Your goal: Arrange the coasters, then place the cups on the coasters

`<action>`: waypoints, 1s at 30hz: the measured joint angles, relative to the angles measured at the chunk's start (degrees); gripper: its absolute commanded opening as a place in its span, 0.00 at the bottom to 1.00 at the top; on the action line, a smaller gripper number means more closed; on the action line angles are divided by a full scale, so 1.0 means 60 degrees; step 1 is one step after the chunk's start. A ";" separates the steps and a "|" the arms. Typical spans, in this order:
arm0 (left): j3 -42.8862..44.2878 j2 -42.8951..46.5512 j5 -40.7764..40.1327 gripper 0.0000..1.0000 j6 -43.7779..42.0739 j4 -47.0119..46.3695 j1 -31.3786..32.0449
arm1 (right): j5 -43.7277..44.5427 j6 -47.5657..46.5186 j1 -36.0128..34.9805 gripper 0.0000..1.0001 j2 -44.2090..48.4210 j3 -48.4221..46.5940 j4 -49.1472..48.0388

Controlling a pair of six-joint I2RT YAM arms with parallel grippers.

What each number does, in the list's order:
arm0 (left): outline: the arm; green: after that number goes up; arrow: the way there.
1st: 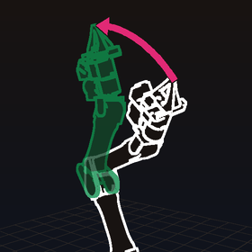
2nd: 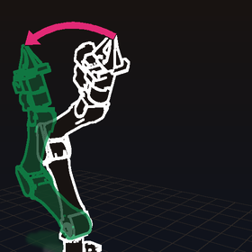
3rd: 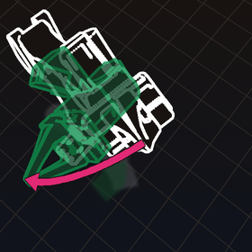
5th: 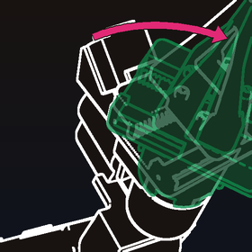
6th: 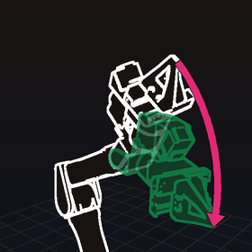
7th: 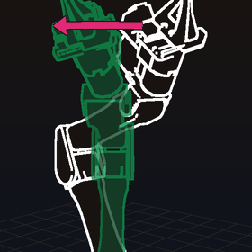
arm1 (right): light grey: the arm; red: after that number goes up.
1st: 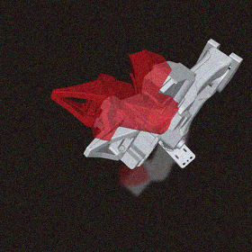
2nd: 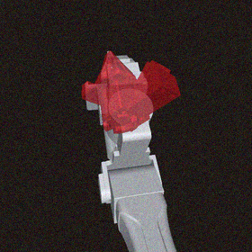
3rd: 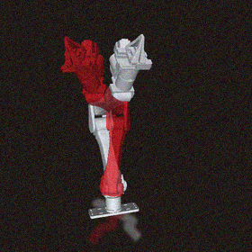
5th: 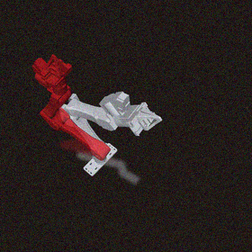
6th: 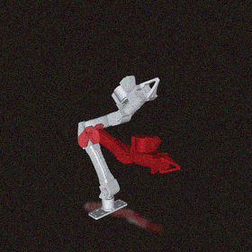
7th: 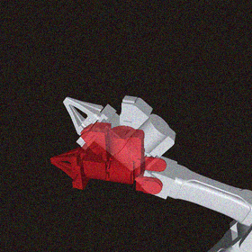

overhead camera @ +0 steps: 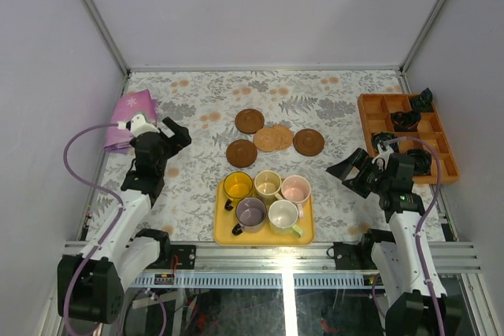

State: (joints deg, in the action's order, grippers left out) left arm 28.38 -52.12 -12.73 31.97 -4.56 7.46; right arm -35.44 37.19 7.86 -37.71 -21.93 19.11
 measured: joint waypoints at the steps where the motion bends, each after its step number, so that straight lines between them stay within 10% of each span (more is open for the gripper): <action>1: 0.0018 -0.0029 0.0095 1.00 -0.0117 0.0022 0.0000 | 0.0058 -0.0033 0.0000 1.00 -0.0142 -0.0138 -0.0029; 10: 0.0831 -0.1209 0.1483 1.00 -0.0550 0.0138 0.0000 | 0.1115 -0.1249 -0.0007 0.73 -0.2277 -0.2656 -0.0266; 12: 0.0918 -0.1297 0.1701 1.00 -0.0554 0.0186 0.0000 | 0.1384 -0.1541 -0.0025 0.31 -0.2951 -0.3370 -0.0273; 15: 0.1078 -0.1421 0.1974 1.00 -0.0561 0.0313 0.0000 | 0.1767 -0.1938 -0.0204 0.16 -0.3934 -0.4240 -0.0350; 18: 0.1355 -0.1603 0.2200 1.00 -0.0561 0.0372 0.0000 | 0.2244 -0.2073 -0.0670 0.28 -0.4564 -0.4608 -0.0382; 22: 0.1625 -0.1825 0.2306 1.00 -0.0484 0.0408 0.0000 | 0.2809 -0.2193 -0.1588 0.84 -0.5133 -0.4856 -0.0357; 25: 0.1632 -0.2087 0.2386 0.98 -0.0412 0.0412 0.0000 | 0.3093 -0.2397 -0.2244 0.75 -0.5632 -0.5231 -0.0310; 27: 0.1632 -0.2251 0.2561 0.79 -0.0408 0.0412 0.0000 | 0.3162 -0.2459 -0.2503 0.40 -0.5912 -0.5413 -0.0317; 28: 0.1632 -0.2328 0.2681 0.50 -0.0404 0.0412 0.0000 | 0.3180 -0.2488 -0.2612 0.27 -0.6065 -0.5497 -0.0339; 30: 0.1628 -0.2444 0.2943 0.10 -0.0415 0.0408 0.0000 | 0.3264 -0.2441 -0.2779 0.23 -0.6379 -0.5672 -0.0342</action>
State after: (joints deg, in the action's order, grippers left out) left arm 38.15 -66.78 4.93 29.47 -2.11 7.46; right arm -15.86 22.55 -8.82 -75.99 -55.96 17.06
